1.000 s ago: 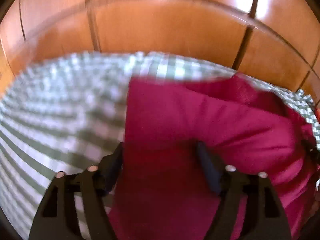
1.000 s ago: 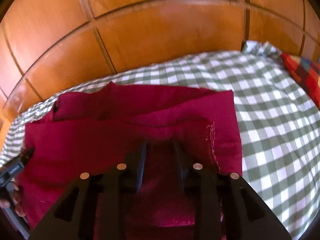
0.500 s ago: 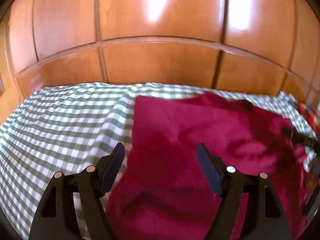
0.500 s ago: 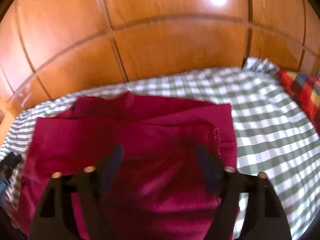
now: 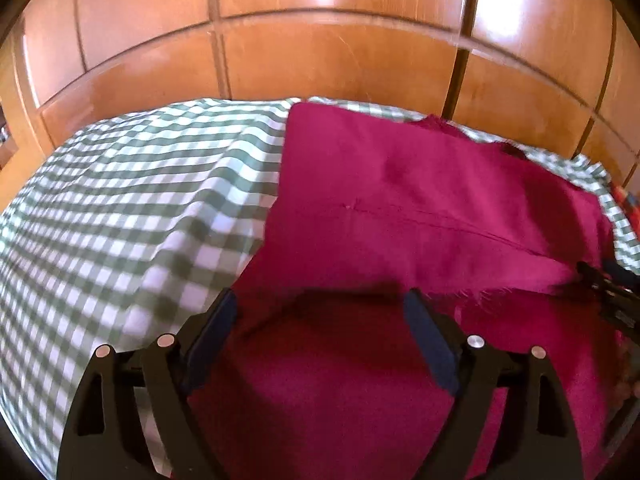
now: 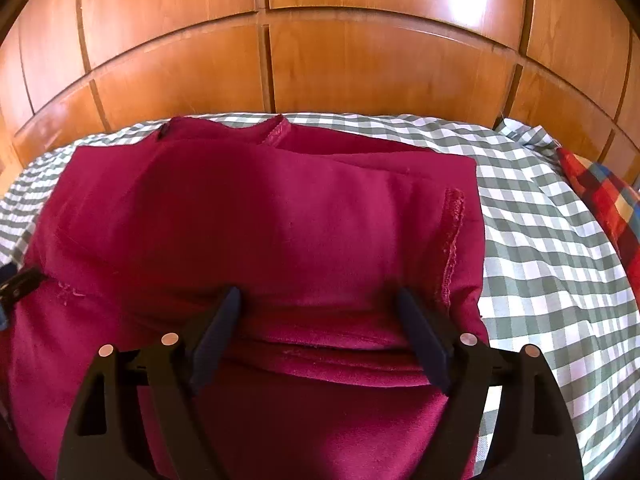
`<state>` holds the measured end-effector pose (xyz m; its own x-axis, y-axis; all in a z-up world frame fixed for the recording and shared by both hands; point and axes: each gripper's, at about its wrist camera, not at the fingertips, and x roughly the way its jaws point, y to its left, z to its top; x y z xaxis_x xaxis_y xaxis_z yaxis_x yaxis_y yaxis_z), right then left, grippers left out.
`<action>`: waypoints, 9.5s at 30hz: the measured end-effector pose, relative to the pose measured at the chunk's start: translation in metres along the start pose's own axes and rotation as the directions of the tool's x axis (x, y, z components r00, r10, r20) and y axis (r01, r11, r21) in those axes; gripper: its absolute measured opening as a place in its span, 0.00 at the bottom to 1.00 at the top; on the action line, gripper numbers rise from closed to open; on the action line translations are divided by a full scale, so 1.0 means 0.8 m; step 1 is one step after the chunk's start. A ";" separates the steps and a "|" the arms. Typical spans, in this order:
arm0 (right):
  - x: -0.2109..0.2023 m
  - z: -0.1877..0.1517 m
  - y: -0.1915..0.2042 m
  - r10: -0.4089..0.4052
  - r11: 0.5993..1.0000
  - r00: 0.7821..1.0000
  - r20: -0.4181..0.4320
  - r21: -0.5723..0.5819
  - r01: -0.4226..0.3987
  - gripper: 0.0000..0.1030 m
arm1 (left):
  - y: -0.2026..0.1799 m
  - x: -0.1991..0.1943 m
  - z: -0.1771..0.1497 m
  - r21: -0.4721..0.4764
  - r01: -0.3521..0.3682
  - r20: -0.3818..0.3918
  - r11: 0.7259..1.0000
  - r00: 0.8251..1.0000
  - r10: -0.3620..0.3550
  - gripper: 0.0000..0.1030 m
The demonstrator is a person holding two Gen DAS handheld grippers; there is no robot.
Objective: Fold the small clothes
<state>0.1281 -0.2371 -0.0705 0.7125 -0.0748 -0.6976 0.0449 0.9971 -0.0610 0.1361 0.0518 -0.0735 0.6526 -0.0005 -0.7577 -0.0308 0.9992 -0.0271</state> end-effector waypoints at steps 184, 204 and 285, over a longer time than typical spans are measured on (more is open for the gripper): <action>-0.142 -0.103 -0.190 0.321 0.889 0.947 -0.014 0.348 -0.296 0.57 | 0.055 -0.095 -0.032 -0.055 0.135 0.025 0.989 0.991 -0.134 0.57; -0.152 -0.170 -0.160 0.250 0.949 0.956 -0.155 0.235 -0.210 0.07 | 0.044 -0.126 -0.120 0.109 0.236 -0.095 0.966 0.969 -0.226 0.11; -0.028 -0.069 -0.088 0.021 0.986 1.000 0.016 0.168 -0.023 0.73 | 0.055 0.004 0.053 -0.235 0.248 -0.094 0.940 0.957 -0.276 0.16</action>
<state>0.0707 -0.3066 -0.0900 0.7243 -0.0538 -0.6873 0.1454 0.9864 0.0760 0.1689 0.0977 -0.0494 0.5620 -0.2799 -0.7783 -0.0452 0.9292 -0.3668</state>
